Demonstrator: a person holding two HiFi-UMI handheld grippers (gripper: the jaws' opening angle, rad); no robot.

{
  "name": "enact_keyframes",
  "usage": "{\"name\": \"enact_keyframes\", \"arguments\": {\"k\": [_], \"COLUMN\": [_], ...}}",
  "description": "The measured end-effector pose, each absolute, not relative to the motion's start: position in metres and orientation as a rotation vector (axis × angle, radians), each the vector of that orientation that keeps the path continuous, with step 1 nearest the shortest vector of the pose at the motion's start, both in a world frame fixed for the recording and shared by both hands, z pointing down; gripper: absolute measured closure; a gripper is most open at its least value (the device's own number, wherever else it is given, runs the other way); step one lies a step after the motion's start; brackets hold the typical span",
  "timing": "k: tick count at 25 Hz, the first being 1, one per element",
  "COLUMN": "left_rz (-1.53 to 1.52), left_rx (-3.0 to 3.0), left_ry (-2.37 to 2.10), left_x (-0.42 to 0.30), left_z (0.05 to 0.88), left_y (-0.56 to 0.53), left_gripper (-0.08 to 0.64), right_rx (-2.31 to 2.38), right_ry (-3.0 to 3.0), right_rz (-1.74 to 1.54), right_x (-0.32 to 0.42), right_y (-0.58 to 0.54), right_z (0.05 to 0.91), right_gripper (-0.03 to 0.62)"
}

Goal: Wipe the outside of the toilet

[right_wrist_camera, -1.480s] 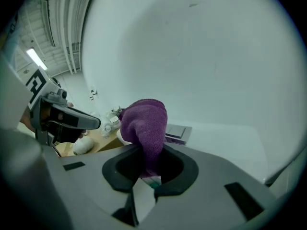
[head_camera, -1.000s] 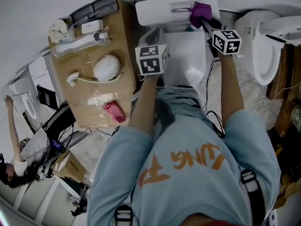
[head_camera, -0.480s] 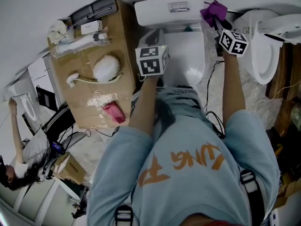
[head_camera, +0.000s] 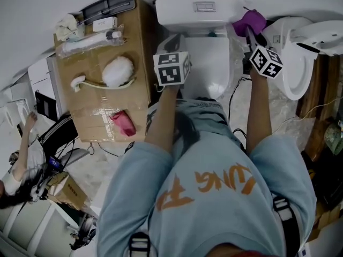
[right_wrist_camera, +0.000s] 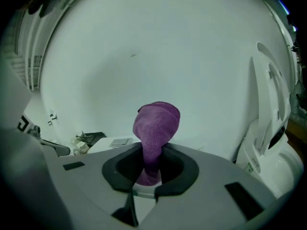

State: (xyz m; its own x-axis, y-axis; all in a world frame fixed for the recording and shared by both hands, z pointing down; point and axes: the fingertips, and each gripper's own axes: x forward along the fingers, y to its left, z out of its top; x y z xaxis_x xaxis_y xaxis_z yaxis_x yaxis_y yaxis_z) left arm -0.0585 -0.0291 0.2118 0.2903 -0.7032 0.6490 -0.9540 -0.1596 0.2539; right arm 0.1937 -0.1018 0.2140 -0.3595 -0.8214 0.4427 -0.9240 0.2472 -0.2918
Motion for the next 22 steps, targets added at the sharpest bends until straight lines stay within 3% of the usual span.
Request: {"name": "enact_keyframes", "arguments": {"k": [14,22], "left_rz": [0.278,0.239], "left_rx": [1.681,1.683], "left_ry": [-1.721,-1.681], "left_x": [-0.122,-0.146], "left_z": [0.211,0.241], "left_y": [0.067,0.058], "left_gripper": [0.535,0.535], "right_rx": [1.06,0.87], "right_ry": [-2.597,-2.622], "right_rz": [0.583,0.51], "right_x": [0.036,-0.041], "right_y": [-0.014,0.0], "right_z": [0.188,0.213], "right_gripper": [0.514,0.514]}}
